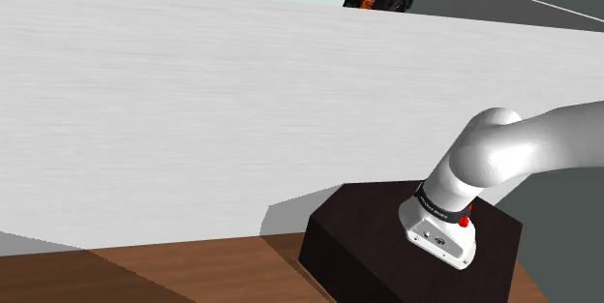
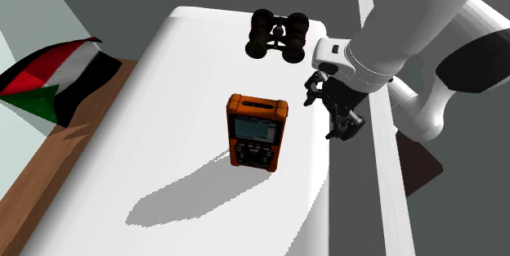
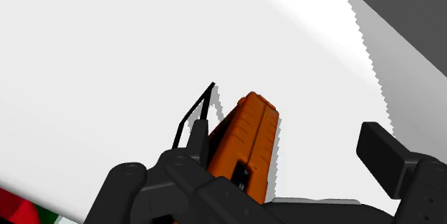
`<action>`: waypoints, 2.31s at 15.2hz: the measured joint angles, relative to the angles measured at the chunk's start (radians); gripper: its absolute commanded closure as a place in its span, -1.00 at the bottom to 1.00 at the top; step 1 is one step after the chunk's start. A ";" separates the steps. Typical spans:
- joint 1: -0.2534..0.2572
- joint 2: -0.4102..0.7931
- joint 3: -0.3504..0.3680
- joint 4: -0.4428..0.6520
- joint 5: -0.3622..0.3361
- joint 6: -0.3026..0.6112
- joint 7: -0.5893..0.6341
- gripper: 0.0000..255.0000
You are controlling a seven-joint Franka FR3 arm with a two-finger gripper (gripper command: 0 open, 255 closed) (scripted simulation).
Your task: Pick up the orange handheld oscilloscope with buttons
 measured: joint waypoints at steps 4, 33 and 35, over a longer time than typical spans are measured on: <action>-0.019 0.112 -0.022 0.110 0.034 -0.032 0.037 -1.00; -0.099 0.594 -0.181 0.560 0.239 -0.170 0.169 1.00; -0.099 0.599 -0.181 0.577 0.238 -0.186 0.172 1.00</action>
